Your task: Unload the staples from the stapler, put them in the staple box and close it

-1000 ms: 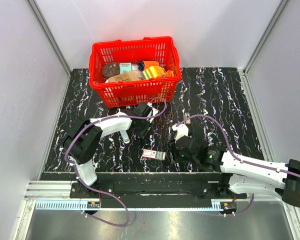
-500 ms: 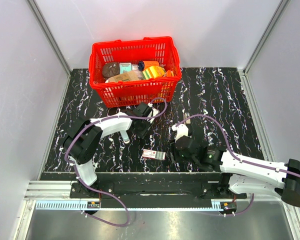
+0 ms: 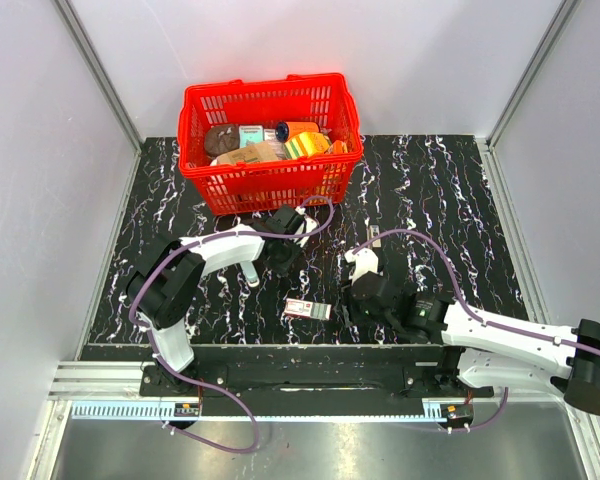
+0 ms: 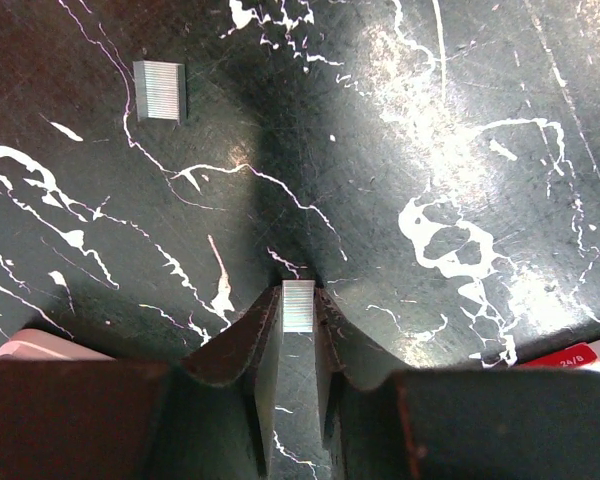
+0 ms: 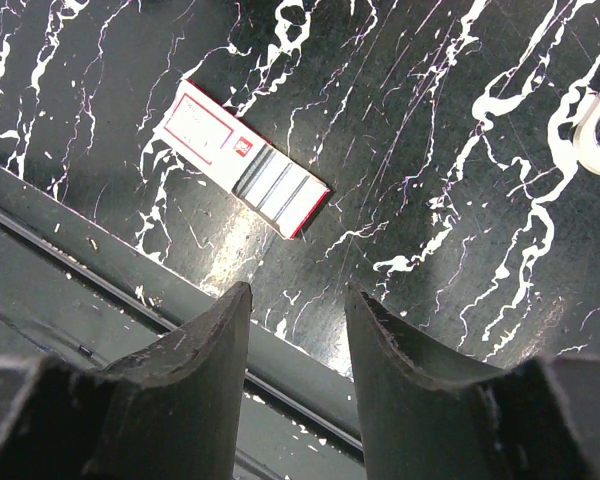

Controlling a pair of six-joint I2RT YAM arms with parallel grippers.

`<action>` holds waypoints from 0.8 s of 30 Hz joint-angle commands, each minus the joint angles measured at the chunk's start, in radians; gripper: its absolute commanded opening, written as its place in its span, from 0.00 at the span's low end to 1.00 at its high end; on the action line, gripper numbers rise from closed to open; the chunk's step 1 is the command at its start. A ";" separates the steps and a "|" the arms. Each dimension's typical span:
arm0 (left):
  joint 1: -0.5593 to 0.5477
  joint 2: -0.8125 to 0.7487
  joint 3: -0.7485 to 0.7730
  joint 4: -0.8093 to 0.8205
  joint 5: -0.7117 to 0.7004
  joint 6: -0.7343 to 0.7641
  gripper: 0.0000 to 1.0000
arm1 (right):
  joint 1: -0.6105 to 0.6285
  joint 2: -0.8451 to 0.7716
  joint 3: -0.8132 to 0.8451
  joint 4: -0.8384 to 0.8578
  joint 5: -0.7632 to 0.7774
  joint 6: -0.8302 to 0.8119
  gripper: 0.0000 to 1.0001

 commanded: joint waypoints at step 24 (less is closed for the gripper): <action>0.085 -0.200 0.279 -0.163 0.246 0.047 0.01 | -0.036 0.014 0.182 -0.014 0.070 -0.062 0.53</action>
